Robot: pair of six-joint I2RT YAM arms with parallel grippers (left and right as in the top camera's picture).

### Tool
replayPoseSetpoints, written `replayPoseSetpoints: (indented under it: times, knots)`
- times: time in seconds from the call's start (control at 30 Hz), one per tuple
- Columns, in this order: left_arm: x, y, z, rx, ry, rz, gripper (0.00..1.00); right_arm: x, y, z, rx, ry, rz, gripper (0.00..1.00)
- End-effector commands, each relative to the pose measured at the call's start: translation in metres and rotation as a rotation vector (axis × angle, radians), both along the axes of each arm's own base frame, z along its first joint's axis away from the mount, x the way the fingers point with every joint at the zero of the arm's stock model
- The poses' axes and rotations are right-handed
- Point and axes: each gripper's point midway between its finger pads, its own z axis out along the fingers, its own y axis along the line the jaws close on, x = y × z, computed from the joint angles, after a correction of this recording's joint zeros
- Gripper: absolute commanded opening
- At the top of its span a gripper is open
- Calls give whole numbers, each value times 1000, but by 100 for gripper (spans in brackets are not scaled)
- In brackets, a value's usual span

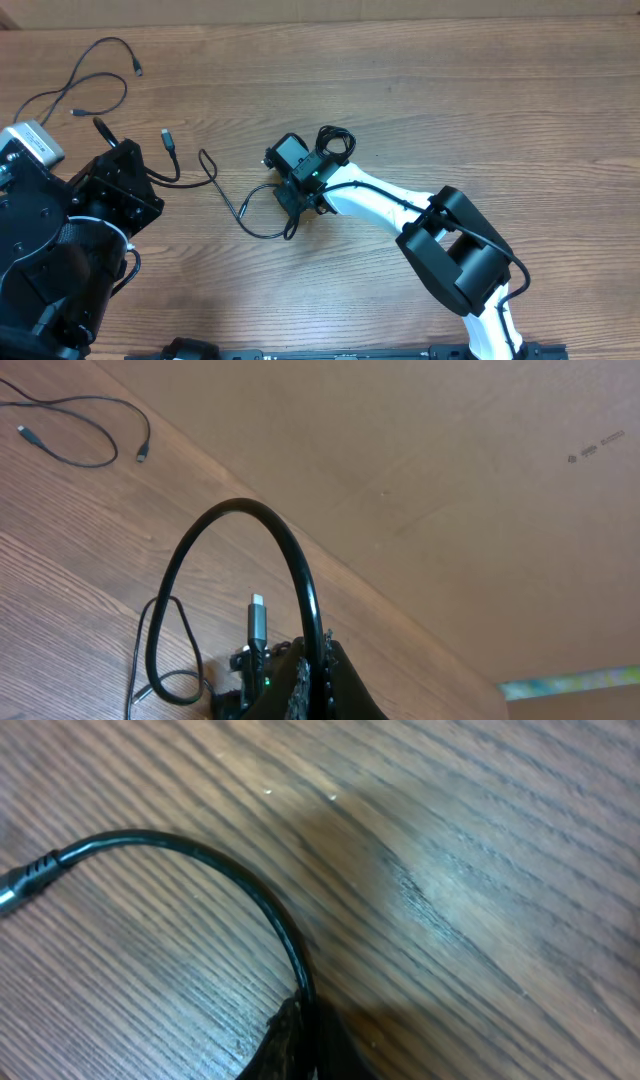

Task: Untangle cables

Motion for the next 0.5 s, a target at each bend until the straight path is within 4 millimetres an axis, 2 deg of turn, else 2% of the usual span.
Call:
replayPoseSetpoints:
  times: [0.0, 0.07, 0.1, 0.17, 0.33, 0.47]
  knots:
    - [-3, 6, 7, 29, -20, 16, 4, 26, -18, 18, 38, 22, -238, 4]
    - [-3, 7, 7, 32, -21, 24, 4, 40, -38, 37, 36, -11, -396, 4]
    - [-3, 11, 7, 40, -23, 44, 4, 47, -57, 52, 22, -47, -504, 4]
    - [-2, 19, 7, 58, -22, 89, 4, 52, -79, 80, 5, -110, -593, 4]
    - [6, 34, 5, 103, -6, 185, 4, 49, -90, 122, 37, -170, -621, 4]
    - [17, 55, -2, 180, 36, 315, 4, 44, -94, 141, 74, -176, -655, 4]
